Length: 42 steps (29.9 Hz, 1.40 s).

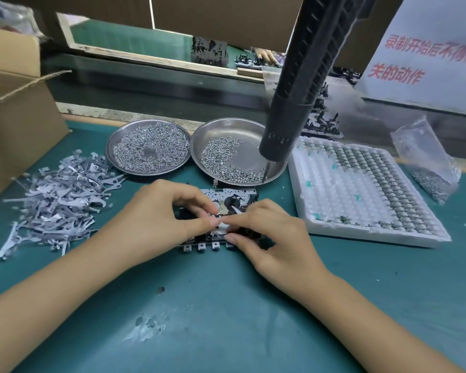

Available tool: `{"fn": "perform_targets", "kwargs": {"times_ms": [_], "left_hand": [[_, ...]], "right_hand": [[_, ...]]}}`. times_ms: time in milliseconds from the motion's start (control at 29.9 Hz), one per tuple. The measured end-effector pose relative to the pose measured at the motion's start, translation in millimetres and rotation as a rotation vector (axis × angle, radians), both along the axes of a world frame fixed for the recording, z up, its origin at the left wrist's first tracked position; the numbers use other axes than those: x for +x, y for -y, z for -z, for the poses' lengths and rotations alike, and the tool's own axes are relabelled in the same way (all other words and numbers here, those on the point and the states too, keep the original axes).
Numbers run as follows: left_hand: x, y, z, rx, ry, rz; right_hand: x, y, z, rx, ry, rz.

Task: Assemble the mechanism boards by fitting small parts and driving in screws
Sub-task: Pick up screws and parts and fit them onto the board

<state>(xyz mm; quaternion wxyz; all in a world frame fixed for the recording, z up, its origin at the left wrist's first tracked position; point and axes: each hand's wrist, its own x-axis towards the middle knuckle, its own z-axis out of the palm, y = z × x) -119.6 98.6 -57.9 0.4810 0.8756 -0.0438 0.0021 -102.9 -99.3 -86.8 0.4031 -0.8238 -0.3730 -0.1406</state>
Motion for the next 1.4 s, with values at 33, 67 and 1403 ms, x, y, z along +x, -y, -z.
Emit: {"fn": "perform_targets", "kwargs": {"times_ms": [33, 67, 1403], "left_hand": [[-0.1, 0.2, 0.1, 0.001, 0.000, 0.006], [-0.4, 0.5, 0.0, 0.002, -0.003, 0.014], [6.0, -1.8, 0.0, -0.007, 0.079, 0.124]], "right_hand": [[-0.1, 0.0, 0.3, -0.005, 0.014, 0.006], [-0.6, -0.3, 0.8, -0.016, 0.034, 0.011], [-7.7, -8.5, 1.6, 0.233, -0.127, 0.237]]}}
